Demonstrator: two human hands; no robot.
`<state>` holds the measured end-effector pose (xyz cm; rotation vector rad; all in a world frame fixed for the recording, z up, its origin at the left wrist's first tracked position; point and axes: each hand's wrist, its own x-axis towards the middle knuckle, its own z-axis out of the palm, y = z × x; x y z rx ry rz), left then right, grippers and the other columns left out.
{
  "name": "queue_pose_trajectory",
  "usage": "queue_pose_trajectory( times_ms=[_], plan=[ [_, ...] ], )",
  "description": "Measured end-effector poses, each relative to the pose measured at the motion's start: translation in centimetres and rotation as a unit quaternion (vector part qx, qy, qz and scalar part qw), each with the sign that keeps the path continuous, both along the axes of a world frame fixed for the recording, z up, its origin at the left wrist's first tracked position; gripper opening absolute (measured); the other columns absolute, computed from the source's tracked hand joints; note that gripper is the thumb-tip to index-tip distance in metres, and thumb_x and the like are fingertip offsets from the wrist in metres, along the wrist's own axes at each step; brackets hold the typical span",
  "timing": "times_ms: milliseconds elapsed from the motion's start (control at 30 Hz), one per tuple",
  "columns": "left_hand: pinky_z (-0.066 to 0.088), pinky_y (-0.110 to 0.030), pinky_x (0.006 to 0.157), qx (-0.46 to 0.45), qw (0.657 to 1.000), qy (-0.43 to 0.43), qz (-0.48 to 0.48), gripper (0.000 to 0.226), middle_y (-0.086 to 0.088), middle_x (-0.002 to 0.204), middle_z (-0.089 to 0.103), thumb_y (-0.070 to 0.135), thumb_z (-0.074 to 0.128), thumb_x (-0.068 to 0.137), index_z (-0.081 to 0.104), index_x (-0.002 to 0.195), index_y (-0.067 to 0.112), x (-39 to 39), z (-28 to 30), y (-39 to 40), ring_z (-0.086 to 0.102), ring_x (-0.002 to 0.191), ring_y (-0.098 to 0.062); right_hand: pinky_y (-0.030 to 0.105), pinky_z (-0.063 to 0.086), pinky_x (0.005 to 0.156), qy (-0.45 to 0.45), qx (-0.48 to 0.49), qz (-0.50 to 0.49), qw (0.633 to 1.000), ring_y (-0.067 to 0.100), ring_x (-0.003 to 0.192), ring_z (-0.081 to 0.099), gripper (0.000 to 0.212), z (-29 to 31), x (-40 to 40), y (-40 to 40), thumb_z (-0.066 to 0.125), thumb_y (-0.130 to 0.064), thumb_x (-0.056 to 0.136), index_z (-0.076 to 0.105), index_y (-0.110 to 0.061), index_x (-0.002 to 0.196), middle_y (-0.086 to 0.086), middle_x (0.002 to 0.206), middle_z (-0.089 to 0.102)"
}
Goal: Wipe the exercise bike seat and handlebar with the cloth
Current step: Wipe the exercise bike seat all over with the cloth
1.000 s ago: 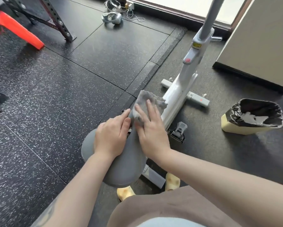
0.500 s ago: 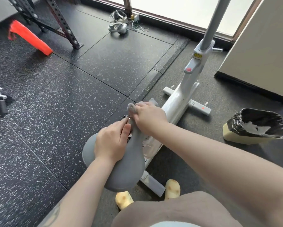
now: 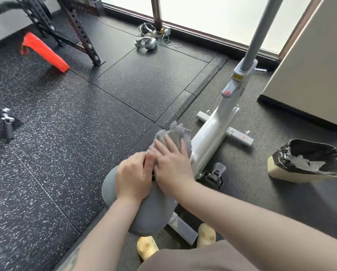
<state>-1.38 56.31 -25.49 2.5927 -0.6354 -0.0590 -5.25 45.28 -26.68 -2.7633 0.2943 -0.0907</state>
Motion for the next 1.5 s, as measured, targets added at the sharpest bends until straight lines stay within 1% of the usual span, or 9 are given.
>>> queue_pose_trajectory(
  times_ms=[167,400,567,700,767,967,1133,1400,1500],
  plan=[
    [0.044,-0.038,0.073,0.015,1.000,-0.002,-0.005,0.066,-0.008,0.087,0.068,0.053,0.010,0.094,0.062,0.089,0.013,0.4,-0.1,0.0,0.062,0.084,-0.032,0.050,0.017,0.114,-0.028,-0.025,0.114,0.993,0.020,0.140,0.032,0.044,0.1,-1.0,-2.4,0.038,-0.038,0.094,0.049,-0.025,0.135,-0.005,0.145,0.046],
    [0.043,-0.040,0.082,0.024,0.998,-0.025,0.050,0.047,-0.012,0.092,0.070,0.037,0.027,0.093,0.066,0.093,0.012,0.3,-0.8,0.3,0.063,0.090,-0.033,0.049,0.013,0.116,-0.050,0.055,-0.014,0.997,0.022,0.145,0.015,0.044,-0.9,-2.0,-0.2,0.034,-0.040,0.097,0.046,-0.027,0.137,-0.004,0.153,0.033],
    [0.024,-0.042,0.111,0.121,0.989,-0.044,0.077,0.052,-0.005,0.138,0.053,0.040,0.026,0.093,0.055,0.129,0.016,-1.4,-1.6,1.7,0.041,0.132,-0.023,0.048,0.013,0.117,-0.061,0.024,0.157,0.985,0.016,0.145,0.015,0.044,-0.9,-3.5,-3.6,0.034,-0.041,0.098,0.039,-0.034,0.142,-0.009,0.153,0.030],
    [0.015,-0.043,0.116,0.148,0.984,-0.042,0.085,0.052,-0.005,0.154,0.030,0.032,0.041,0.095,0.033,0.145,0.018,-3.3,-1.8,2.9,0.023,0.143,-0.023,0.044,0.005,0.117,-0.016,0.093,0.006,0.995,0.014,0.145,0.011,0.040,-0.3,1.2,-4.3,0.036,-0.038,0.099,0.044,-0.032,0.138,-0.009,0.155,0.027],
    [0.013,-0.043,0.118,0.137,0.985,-0.031,0.103,0.055,-0.005,0.156,0.023,0.028,0.043,0.095,0.027,0.147,0.018,-4.5,-1.7,3.3,0.017,0.145,-0.023,0.048,0.007,0.117,-0.035,0.108,-0.033,0.993,0.018,0.146,0.009,0.042,-0.6,-0.6,-1.8,0.038,-0.036,0.098,0.044,-0.028,0.139,-0.007,0.155,0.027],
    [0.008,-0.040,0.119,0.061,0.990,-0.017,0.123,0.058,-0.001,0.158,0.017,0.028,0.030,0.092,0.023,0.148,0.018,-6.3,-1.6,4.3,0.009,0.146,-0.016,0.044,0.006,0.118,-0.044,-0.006,0.275,0.960,0.016,0.142,0.027,0.045,0.2,-4.7,-4.4,0.034,-0.037,0.094,0.050,-0.029,0.135,-0.009,0.147,0.042],
    [0.005,-0.037,0.119,0.013,0.988,-0.022,0.152,0.056,0.002,0.157,0.017,0.027,0.031,0.092,0.027,0.147,0.021,-7.1,-2.0,4.3,0.008,0.146,-0.013,0.041,0.015,0.117,-0.065,-0.004,0.115,0.991,0.029,0.122,0.050,0.024,1.2,-4.1,0.4,0.053,-0.029,0.088,0.069,-0.011,0.089,0.007,0.114,0.063],
    [0.005,-0.038,0.119,-0.029,0.985,-0.022,0.166,0.055,0.005,0.156,0.022,0.024,0.034,0.090,0.033,0.145,0.020,-7.1,-2.4,4.4,0.011,0.145,-0.011,0.040,0.012,0.116,-0.033,-0.073,0.187,0.979,0.028,0.119,0.047,0.036,2.2,-3.0,-2.8,0.045,-0.040,0.094,0.070,-0.014,0.096,0.003,0.112,0.059],
    [0.005,-0.038,0.119,-0.056,0.980,-0.019,0.188,0.054,0.003,0.155,0.026,0.021,0.036,0.088,0.038,0.143,0.020,-7.1,-2.4,4.0,0.014,0.145,-0.012,0.041,0.036,0.104,0.023,-0.080,0.154,0.985,0.032,0.103,0.055,0.030,2.5,-4.5,2.5,0.045,-0.028,0.086,0.071,-0.014,0.085,0.007,0.095,0.065]
  ],
)
